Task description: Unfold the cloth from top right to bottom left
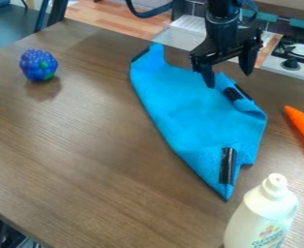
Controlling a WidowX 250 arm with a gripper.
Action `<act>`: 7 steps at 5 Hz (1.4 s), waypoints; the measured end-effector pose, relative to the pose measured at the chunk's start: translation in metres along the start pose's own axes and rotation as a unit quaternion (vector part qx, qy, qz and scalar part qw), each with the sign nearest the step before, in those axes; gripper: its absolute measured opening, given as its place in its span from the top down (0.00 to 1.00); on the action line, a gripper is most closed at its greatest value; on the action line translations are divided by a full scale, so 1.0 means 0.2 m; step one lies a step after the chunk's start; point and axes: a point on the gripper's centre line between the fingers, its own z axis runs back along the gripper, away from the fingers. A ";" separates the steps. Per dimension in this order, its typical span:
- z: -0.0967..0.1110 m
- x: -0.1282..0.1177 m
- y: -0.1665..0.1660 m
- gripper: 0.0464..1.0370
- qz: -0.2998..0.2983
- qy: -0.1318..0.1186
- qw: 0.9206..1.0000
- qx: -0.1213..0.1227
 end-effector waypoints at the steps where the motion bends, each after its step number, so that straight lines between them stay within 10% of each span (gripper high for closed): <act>1: -0.02 -0.02 -0.01 0.04 -0.009 -0.001 1.000 0.004; 5: -0.15 -0.09 0.01 0.23 -0.017 0.003 0.999 0.037; 7: -0.19 -0.08 -0.03 0.68 -0.017 -0.005 0.999 0.044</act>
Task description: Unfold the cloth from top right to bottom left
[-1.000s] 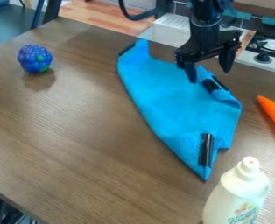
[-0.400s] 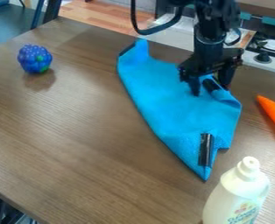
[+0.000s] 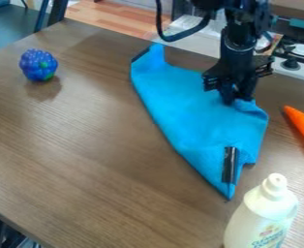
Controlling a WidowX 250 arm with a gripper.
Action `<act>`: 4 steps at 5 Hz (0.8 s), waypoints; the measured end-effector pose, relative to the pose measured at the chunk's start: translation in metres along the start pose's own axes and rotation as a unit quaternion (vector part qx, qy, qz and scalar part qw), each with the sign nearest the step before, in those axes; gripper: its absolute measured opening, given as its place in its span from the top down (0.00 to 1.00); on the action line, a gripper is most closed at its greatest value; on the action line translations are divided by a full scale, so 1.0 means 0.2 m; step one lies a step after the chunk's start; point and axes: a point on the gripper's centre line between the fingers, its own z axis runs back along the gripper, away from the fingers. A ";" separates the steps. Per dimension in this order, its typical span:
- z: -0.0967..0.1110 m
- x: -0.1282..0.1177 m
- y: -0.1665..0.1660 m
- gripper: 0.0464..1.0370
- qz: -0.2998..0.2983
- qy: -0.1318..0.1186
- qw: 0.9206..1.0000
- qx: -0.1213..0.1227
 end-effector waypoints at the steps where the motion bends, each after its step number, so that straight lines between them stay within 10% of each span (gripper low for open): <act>1: -0.01 0.01 -0.01 0.88 -0.002 -0.004 1.000 0.003; 4: 0.09 -0.01 0.01 0.98 0.000 0.019 0.999 -0.045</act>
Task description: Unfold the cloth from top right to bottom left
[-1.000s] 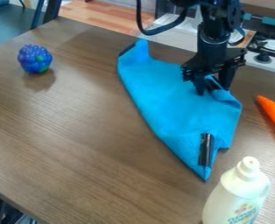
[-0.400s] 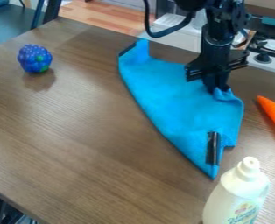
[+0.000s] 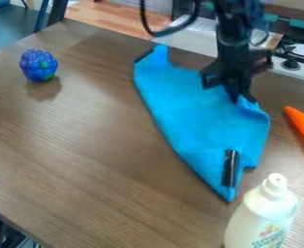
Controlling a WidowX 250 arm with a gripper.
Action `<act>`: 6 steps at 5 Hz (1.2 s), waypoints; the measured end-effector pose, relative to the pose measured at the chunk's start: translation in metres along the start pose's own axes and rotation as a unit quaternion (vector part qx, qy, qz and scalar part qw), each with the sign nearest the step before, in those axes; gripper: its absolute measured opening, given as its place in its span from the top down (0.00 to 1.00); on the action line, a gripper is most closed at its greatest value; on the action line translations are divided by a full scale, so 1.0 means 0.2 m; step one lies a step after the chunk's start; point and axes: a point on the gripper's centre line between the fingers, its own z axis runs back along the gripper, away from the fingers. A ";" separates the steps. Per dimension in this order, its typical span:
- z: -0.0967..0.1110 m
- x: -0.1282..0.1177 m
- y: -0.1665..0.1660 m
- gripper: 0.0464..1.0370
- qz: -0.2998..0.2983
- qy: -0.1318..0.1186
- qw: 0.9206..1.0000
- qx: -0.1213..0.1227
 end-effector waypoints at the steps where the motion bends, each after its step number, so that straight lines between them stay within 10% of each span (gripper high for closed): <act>1: 0.16 0.03 0.08 0.98 0.007 0.004 0.999 -0.036; 4: 0.37 0.02 0.55 0.98 0.011 0.023 0.999 -0.048; 6: 0.59 0.06 0.82 0.98 0.022 0.032 0.994 -0.099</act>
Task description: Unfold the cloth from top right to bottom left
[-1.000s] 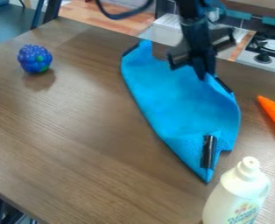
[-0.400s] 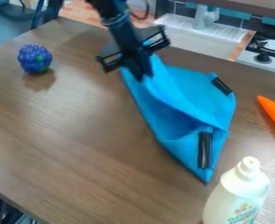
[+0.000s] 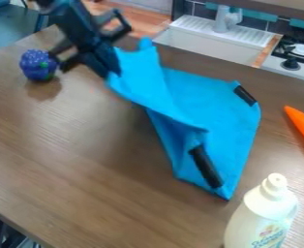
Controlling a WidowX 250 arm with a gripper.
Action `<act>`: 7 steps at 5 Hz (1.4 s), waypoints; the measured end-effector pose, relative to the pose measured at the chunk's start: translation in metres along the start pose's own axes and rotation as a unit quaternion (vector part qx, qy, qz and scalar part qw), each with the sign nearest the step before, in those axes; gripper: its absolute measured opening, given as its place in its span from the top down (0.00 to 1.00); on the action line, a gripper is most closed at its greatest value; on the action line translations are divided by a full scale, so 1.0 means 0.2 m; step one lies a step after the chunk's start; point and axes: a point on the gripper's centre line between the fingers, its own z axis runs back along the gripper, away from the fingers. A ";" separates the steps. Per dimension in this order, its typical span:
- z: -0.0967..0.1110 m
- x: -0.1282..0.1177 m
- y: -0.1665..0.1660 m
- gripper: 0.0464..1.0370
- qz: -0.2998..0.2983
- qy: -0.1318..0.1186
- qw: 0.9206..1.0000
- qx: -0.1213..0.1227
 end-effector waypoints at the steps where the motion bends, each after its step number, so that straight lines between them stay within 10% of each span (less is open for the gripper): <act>1: 0.04 0.01 0.06 0.98 0.006 0.014 1.000 -0.005; 4: 0.05 0.00 0.15 0.98 0.066 0.022 0.997 0.043; 7: -0.04 -0.05 0.28 0.98 0.112 0.018 0.974 0.197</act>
